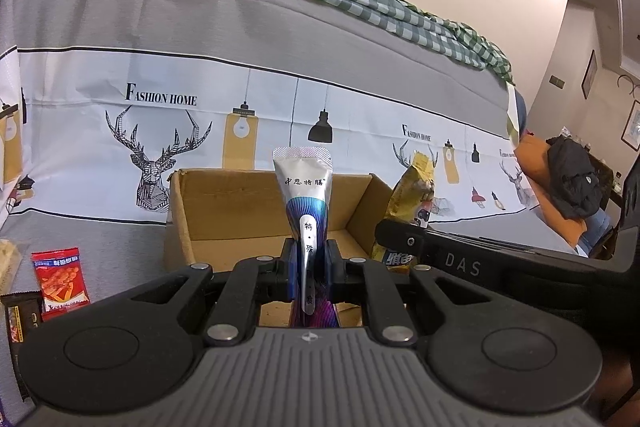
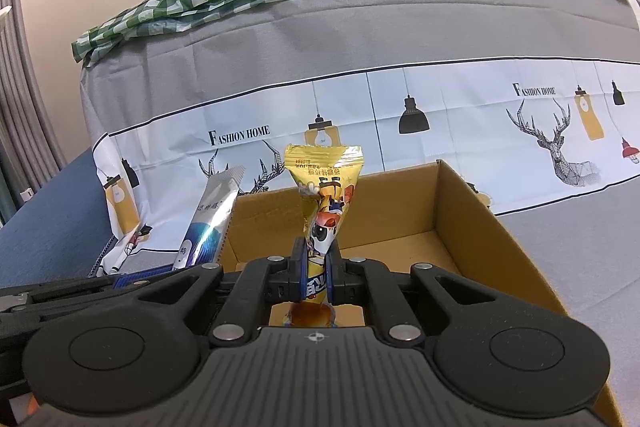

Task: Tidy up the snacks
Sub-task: 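Lower both snacks into the box and open both tools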

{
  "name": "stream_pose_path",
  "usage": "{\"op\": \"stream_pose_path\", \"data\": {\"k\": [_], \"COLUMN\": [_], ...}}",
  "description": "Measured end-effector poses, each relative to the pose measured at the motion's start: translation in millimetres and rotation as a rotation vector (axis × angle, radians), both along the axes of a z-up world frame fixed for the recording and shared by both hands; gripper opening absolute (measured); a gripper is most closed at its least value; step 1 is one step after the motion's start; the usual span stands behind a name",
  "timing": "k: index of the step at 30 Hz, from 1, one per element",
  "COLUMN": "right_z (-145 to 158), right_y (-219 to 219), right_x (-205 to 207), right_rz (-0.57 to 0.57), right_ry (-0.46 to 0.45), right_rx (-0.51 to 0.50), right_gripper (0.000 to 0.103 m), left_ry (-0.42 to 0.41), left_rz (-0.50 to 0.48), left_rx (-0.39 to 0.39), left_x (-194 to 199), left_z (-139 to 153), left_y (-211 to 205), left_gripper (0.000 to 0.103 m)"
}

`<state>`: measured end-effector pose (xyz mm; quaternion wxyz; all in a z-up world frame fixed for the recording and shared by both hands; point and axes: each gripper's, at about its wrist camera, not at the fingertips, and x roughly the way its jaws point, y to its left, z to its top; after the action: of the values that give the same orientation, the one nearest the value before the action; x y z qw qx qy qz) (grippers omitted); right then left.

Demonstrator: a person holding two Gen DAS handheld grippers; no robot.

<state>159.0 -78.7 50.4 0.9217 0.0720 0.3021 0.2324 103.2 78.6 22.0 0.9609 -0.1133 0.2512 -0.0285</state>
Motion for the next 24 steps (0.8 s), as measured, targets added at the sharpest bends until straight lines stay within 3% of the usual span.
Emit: {"op": "stream_pose_path", "data": {"k": [24], "right_z": [-1.5], "right_y": [-3.1], "right_x": [3.0], "right_rz": [-0.005], "right_ry": [0.004], "right_rx": [-0.001], "right_gripper": [0.008], "left_ry": [-0.002], "left_rz": [-0.023], "left_rx": [0.011], "left_x": [-0.1], "left_z": [-0.5], "left_y": [-5.7], "left_gripper": [0.014]}}
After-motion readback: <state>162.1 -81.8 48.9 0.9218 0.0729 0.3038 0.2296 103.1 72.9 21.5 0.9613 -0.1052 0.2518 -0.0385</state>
